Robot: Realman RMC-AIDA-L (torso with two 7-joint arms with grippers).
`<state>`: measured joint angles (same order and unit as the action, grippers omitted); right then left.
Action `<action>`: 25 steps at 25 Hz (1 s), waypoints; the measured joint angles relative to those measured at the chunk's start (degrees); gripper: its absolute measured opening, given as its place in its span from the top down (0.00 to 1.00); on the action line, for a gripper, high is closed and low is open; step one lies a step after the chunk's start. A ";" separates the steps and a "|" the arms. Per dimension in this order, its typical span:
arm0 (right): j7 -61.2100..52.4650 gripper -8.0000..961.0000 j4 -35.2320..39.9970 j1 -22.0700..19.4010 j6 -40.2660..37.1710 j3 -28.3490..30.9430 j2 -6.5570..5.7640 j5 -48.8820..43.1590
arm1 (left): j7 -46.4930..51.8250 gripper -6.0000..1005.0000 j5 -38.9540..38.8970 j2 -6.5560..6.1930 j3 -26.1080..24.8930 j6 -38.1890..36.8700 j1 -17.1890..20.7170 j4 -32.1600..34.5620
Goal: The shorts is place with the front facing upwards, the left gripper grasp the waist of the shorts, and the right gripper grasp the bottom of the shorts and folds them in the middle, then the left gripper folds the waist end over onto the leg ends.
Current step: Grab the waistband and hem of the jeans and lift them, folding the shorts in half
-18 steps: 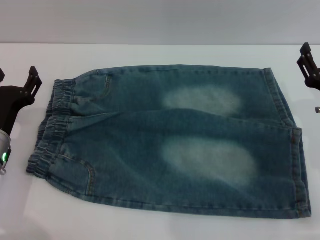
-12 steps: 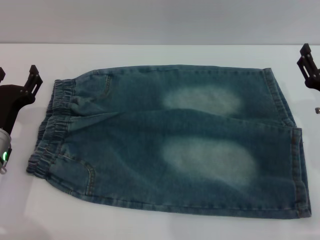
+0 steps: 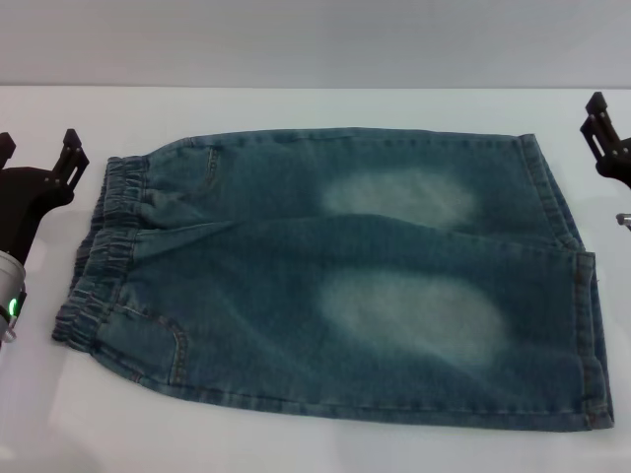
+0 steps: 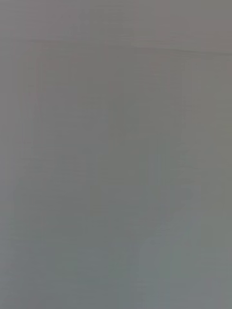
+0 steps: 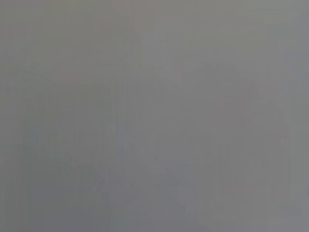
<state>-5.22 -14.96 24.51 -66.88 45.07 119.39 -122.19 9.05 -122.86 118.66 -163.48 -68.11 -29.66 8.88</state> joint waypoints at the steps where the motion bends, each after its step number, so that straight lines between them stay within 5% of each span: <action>1: -0.48 0.26 -0.06 0.12 0.60 -0.13 -0.03 -0.08 | 0.00 0.17 0.00 -0.02 0.01 -0.05 -0.04 0.00; 6: -1.03 0.26 -4.01 0.11 4.30 -0.25 -1.43 -1.83 | 1.31 0.17 2.58 -0.45 1.28 0.15 -0.82 -0.39; 12: 2.06 0.27 -22.06 -2.38 20.07 3.14 -8.23 -3.62 | 9.70 0.17 6.47 -0.74 1.84 1.35 -2.01 -3.68; 15: 8.46 0.27 -32.16 -4.81 32.02 10.41 -9.89 -3.73 | 16.05 0.17 9.43 -0.77 1.90 2.18 -2.13 -7.31; 17: 13.06 0.27 -38.36 -6.21 43.17 17.70 -9.75 -4.84 | 16.05 0.17 9.43 -0.77 1.90 2.18 -2.13 -7.31; 18: 14.48 0.27 -40.95 -6.64 47.76 21.05 -9.39 -5.73 | 28.62 0.17 13.73 -0.57 5.16 5.98 -2.52 -15.16; 21: 16.07 0.27 -49.01 -7.66 65.24 32.66 -6.78 -12.06 | 37.56 0.17 14.51 -0.19 10.56 10.15 -2.54 -21.61; 22: 16.07 0.27 -49.01 -7.66 65.24 32.66 -6.78 -12.06 | 50.17 0.17 14.39 0.08 20.89 16.90 -1.51 -31.26; 25: 16.50 0.27 -53.16 -7.89 74.27 38.92 -4.38 -16.14 | 60.62 0.17 14.53 0.08 30.82 23.77 0.76 -40.07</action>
<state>11.28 -68.13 16.61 7.39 83.99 115.01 -138.33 69.67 -108.33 118.74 -132.65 -44.34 -28.91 -31.19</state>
